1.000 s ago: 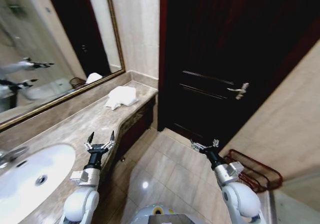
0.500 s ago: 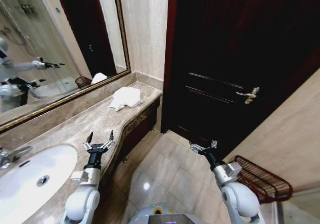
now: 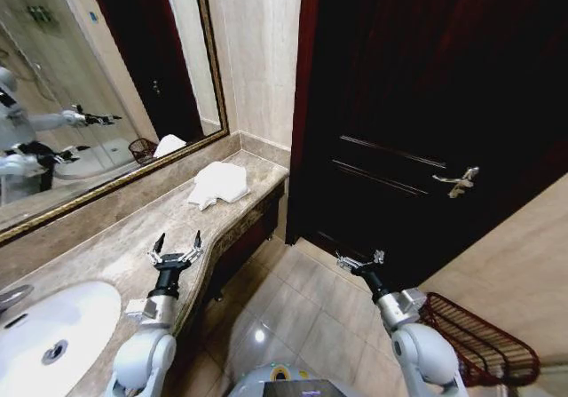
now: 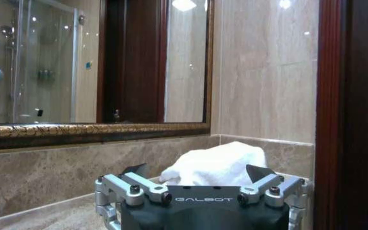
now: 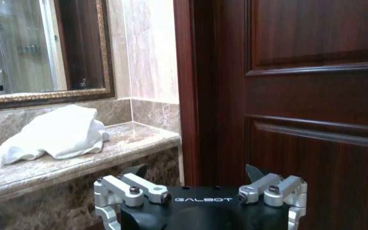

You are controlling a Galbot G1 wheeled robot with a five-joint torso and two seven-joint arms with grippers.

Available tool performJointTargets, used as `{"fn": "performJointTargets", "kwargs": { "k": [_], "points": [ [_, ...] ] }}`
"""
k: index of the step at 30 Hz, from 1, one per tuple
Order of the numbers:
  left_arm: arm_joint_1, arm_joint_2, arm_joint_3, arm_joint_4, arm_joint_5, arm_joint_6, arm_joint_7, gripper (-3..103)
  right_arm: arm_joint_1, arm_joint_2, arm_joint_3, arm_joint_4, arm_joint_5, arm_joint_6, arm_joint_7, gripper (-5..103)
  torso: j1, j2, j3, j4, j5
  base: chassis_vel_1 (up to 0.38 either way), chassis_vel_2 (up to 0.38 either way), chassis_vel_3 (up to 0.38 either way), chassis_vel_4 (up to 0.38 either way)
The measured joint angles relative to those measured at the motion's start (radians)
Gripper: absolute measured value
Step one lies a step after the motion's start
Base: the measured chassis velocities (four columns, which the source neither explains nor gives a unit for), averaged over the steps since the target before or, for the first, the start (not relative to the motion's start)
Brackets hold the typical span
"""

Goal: Discard the used towel into the hamper.

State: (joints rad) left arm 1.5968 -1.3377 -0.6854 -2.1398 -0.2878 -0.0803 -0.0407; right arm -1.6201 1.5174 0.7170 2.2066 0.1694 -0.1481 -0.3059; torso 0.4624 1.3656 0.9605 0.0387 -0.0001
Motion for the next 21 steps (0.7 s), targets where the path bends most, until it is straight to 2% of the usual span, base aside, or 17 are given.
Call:
{"fn": "performJointTargets", "kwargs": {
  "k": [14,21],
  "points": [
    [-0.021,0.014,0.004,-0.001,-0.005,0.039,-0.002,100,0.0,0.003,-0.001,-0.005,-0.005,0.003,-0.001,100,0.0,0.0,0.0,0.0,-0.0001,-0.095,0.104,0.102,-0.108],
    [-0.049,0.061,0.007,0.009,-0.048,0.078,0.0,100,0.001,0.003,-0.003,-0.01,-0.004,0.019,0.0,100,0.0,0.0,0.0,0.0002,0.0003,-0.077,0.078,0.095,-0.067]
  ]
}}
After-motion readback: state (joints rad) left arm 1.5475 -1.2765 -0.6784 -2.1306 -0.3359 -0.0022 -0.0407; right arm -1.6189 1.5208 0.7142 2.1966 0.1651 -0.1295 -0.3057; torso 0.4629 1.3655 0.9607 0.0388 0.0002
